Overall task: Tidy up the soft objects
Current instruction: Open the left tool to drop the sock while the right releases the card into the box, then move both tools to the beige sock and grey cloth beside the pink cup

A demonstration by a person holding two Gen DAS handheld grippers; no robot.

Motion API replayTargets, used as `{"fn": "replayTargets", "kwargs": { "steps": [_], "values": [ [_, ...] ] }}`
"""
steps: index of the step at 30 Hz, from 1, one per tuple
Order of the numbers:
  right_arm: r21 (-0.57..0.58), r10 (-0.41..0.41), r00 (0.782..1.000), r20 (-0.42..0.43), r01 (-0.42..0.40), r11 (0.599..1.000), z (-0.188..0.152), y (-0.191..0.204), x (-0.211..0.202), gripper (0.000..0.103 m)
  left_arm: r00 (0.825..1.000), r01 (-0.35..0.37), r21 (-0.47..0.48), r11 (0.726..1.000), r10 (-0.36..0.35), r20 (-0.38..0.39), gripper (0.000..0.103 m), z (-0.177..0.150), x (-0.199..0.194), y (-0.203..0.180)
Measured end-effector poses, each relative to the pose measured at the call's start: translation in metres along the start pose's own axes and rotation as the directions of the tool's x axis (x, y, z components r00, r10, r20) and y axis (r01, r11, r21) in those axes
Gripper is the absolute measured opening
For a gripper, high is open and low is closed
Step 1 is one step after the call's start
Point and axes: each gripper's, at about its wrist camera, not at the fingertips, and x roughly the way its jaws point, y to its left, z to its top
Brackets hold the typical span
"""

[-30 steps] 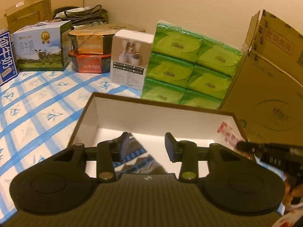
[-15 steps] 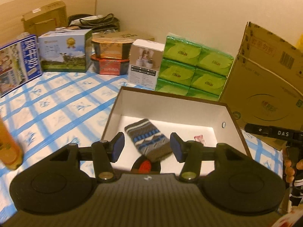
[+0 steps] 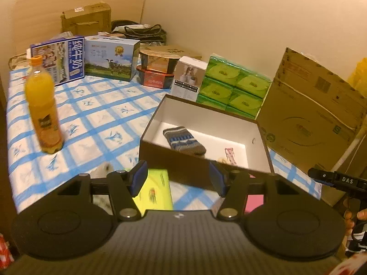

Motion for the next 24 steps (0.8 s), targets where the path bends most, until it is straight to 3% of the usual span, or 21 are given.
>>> {"fn": "replayTargets", "kwargs": {
  "steps": [13, 24],
  "values": [
    [0.018, 0.038, 0.999, 0.023, -0.039, 0.999, -0.040, 0.011, -0.076, 0.061, 0.999, -0.018, -0.039, 0.999, 0.019, 0.033, 0.056, -0.064, -0.104, -0.029],
    [0.031, -0.028, 1.000, 0.011, 0.027, 0.999, -0.083, 0.021, -0.095, 0.061, 0.998, -0.062, -0.027, 0.998, 0.063, 0.017, 0.056, -0.104, -0.129, -0.004]
  ]
}}
